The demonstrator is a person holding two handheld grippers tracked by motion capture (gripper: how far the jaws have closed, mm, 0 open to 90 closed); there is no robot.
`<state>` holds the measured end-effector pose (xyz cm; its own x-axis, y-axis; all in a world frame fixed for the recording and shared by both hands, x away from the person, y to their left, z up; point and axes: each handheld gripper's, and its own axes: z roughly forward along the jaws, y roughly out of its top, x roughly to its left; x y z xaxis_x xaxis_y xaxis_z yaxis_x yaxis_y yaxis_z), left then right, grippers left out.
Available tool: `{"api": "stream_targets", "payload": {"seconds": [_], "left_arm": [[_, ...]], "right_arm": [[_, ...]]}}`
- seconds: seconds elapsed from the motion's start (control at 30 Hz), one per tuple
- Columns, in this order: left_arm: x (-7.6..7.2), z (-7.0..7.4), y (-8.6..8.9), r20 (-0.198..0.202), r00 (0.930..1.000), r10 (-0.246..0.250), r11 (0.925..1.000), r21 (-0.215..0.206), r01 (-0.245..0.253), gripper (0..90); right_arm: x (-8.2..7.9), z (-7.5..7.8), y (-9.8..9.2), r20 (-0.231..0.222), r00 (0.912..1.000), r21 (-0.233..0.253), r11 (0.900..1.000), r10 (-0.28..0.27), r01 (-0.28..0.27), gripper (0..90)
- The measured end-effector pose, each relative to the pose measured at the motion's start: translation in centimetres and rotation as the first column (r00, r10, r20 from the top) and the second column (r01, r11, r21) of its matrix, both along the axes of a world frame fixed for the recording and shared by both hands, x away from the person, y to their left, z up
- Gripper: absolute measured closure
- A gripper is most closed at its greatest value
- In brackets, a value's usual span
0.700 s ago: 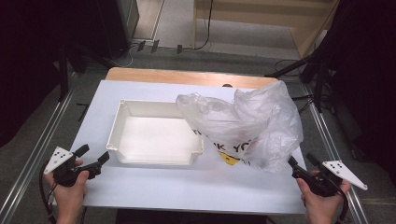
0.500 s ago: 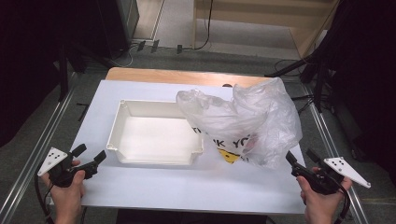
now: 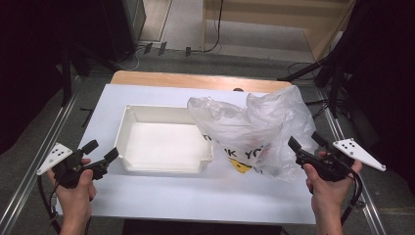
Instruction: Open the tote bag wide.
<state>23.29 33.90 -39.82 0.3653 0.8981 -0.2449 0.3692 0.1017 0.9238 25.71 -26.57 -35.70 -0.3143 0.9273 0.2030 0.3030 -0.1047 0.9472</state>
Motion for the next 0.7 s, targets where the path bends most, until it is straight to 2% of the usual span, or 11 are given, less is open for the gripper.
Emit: {"api": "stream_targets", "payload": {"seconds": [0.17, 0.33, 0.37, 0.4, 0.47, 0.53, 0.57, 0.6, 0.63, 0.67, 0.7], "left_arm": [[1.1, 1.0, -2.6, -0.009, 0.9985, -0.055, 0.9984, 0.011, 0.055, 14.6], [2.2, 2.0, -5.6, -0.002, 0.9923, -0.124, 0.9919, 0.027, 0.124, 14.9], [2.7, 2.4, -6.8, -0.002, 0.9889, -0.149, 0.9883, 0.035, 0.148, 14.9], [2.7, 2.4, -6.8, -0.002, 0.9889, -0.149, 0.9883, 0.035, 0.148, 15.0], [3.3, 2.9, -8.2, -0.001, 0.9846, -0.175, 0.9840, 0.036, 0.174, 15.0], [3.8, 3.2, -9.3, 0.005, 0.9806, -0.196, 0.9798, 0.042, 0.196, 15.0], [4.1, 3.4, -10.0, 0.006, 0.9781, -0.208, 0.9772, 0.045, 0.208, 15.1], [4.7, 3.7, -11.3, 0.008, 0.9737, -0.228, 0.9727, 0.049, 0.227, 15.1], [4.7, 3.7, -11.3, 0.008, 0.9737, -0.228, 0.9727, 0.049, 0.227, 15.1], [5.2, 4.0, -12.4, 0.011, 0.9697, -0.244, 0.9687, 0.050, 0.243, 15.1], [5.2, 4.0, -12.4, 0.011, 0.9697, -0.244, 0.9687, 0.050, 0.243, 15.1]], "right_arm": [[0.6, 0.5, -0.1, 0.011, 0.9999, 0.003, 1.000, -0.010, 0.010, 15.1], [1.2, 0.4, -1.6, -0.024, 0.9986, 0.061, 0.997, -0.047, 0.049, 15.1], [1.2, 0.1, -1.9, -0.041, 0.9979, 0.063, 0.997, -0.050, 0.052, 15.1], [1.2, 0.1, -1.9, -0.041, 0.9979, 0.063, 0.997, -0.050, 0.052, 15.1], [1.3, -0.4, -1.9, -0.055, 0.9973, 0.059, 0.997, -0.049, 0.052, 15.8], [1.3, -1.1, -2.0, -0.063, 0.9976, 0.060, 0.998, -0.030, 0.034, 27.8], [1.4, -1.6, -2.0, -0.073, 0.9972, 0.070, 0.998, 0.014, -0.009, 43.3], [1.4, -1.7, -1.9, -0.074, 0.9968, 0.070, 0.997, 0.028, -0.023, 47.6], [1.4, -1.7, -1.9, -0.074, 0.9968, 0.070, 0.997, 0.028, -0.023, 47.6], [1.2, -1.9, -1.9, -0.082, 0.9963, 0.073, 0.997, 0.026, -0.020, 56.7], [1.1, -2.0, -1.9, -0.086, 0.9960, 0.075, 0.997, 0.024, -0.018, 60.2]]}}
